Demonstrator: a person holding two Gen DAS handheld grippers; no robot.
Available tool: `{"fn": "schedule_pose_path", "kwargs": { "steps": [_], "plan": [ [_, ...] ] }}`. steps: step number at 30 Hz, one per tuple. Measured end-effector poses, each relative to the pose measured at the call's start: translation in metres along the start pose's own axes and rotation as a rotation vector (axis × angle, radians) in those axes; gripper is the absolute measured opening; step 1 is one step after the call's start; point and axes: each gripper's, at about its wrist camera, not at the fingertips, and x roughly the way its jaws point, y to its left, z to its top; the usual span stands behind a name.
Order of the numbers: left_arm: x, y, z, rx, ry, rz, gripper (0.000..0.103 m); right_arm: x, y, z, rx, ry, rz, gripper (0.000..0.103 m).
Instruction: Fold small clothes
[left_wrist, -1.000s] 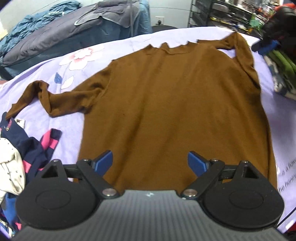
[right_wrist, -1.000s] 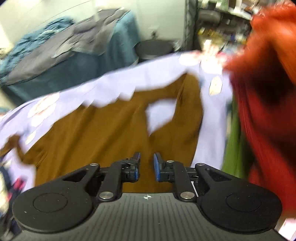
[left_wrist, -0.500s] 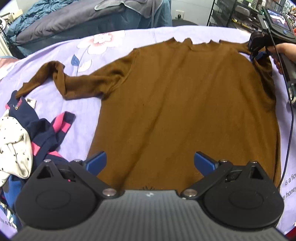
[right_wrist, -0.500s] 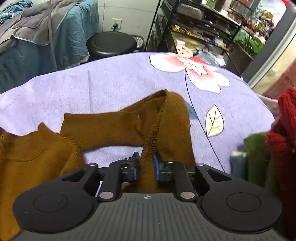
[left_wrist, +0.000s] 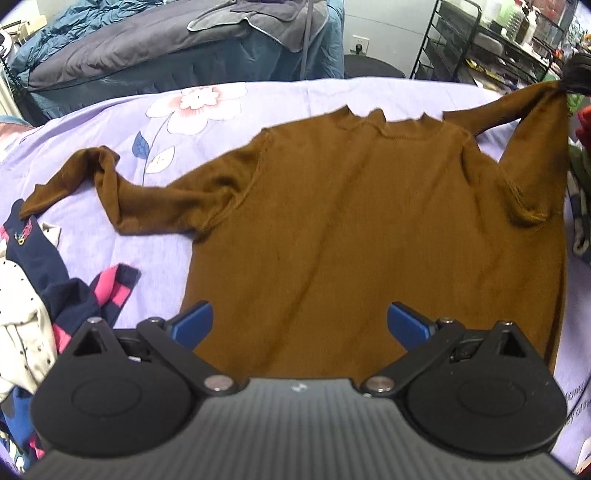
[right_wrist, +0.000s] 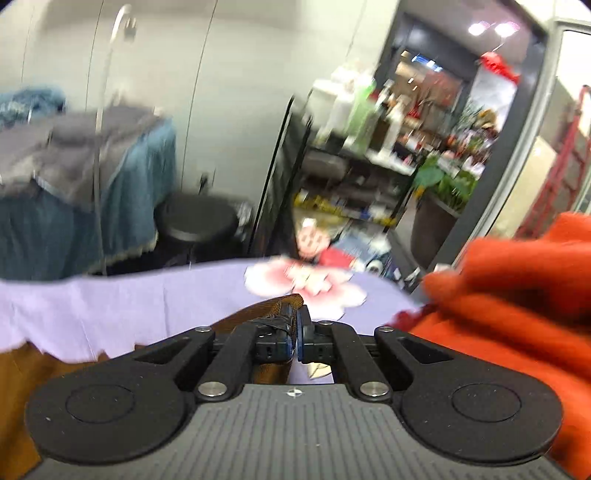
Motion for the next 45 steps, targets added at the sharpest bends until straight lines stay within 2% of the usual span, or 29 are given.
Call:
{"fn": "schedule_pose_path", "kwargs": {
  "steps": [3,5,6,7,9,11,13,15,17,18,19,21,23,27,29,31,34,37,39,42,45],
  "plan": [
    [0.000,0.006,0.007,-0.021,-0.009,0.001,0.103,-0.010,-0.006,-0.002,0.021,-0.005,-0.024,0.002],
    [0.001,0.010,0.010,-0.041,-0.004,0.002,0.103,-0.013,-0.008,-0.003,0.079,0.004,0.035,0.002],
    [0.001,0.013,0.012,-0.048,-0.006,0.003,0.103,-0.017,-0.008,-0.002,0.110,-0.005,0.094,0.003],
    [-0.001,0.015,0.013,-0.056,-0.015,0.011,0.103,-0.021,-0.005,-0.001,0.127,-0.009,0.180,0.003],
    [-0.005,0.022,0.016,-0.072,-0.044,0.040,0.103,-0.037,0.009,-0.005,0.110,-0.015,0.431,0.003],
    [-0.009,0.031,0.019,-0.099,-0.061,0.070,0.103,-0.060,0.034,-0.018,-0.012,-0.045,0.656,0.003],
    [-0.013,0.044,0.020,-0.133,-0.074,0.090,0.103,-0.079,0.058,-0.040,-0.153,-0.011,0.869,0.003],
    [-0.017,0.059,0.020,-0.169,-0.087,0.118,0.102,-0.089,0.078,-0.071,-0.255,0.071,0.980,0.006],
    [-0.017,0.073,0.018,-0.199,-0.084,0.121,0.103,-0.091,0.096,-0.106,-0.379,0.205,1.070,0.003],
    [-0.015,0.079,0.017,-0.215,-0.073,0.118,0.102,-0.092,0.101,-0.123,-0.422,0.249,1.060,0.009],
    [-0.012,0.083,0.017,-0.229,-0.063,0.115,0.102,-0.093,0.104,-0.138,-0.441,0.292,1.025,0.018],
    [-0.006,0.086,0.016,-0.237,-0.054,0.091,0.102,-0.091,0.103,-0.159,-0.467,0.352,0.967,0.020],
    [0.003,0.082,0.019,-0.215,-0.050,0.050,0.102,-0.093,0.094,-0.166,-0.436,0.356,0.912,0.023],
    [0.024,0.058,0.045,-0.119,-0.077,-0.060,0.081,-0.089,0.075,-0.162,-0.309,0.344,0.792,0.036],
    [0.036,0.040,0.067,-0.043,-0.093,-0.085,0.074,-0.079,0.066,-0.158,-0.283,0.331,0.707,0.036],
    [0.050,0.021,0.091,0.038,-0.091,-0.074,0.066,-0.069,0.061,-0.156,-0.279,0.316,0.612,0.036],
    [0.073,-0.002,0.118,0.133,-0.091,-0.074,0.067,-0.060,0.054,-0.159,-0.295,0.298,0.537,0.036],
    [0.094,-0.022,0.133,0.208,-0.084,-0.021,0.072,-0.057,0.055,-0.167,-0.414,0.265,0.454,0.036],
    [0.111,-0.035,0.140,0.257,-0.071,0.027,0.074,-0.062,0.052,-0.175,-0.502,0.241,0.440,0.036],
    [0.130,-0.050,0.145,0.301,-0.049,0.004,0.074,-0.067,0.050,-0.189,-0.595,0.223,0.420,0.036],
    [0.155,-0.070,0.144,0.352,0.012,0.006,0.074,-0.068,0.047,-0.195,-0.656,0.226,0.429,0.036]
  ]
}}
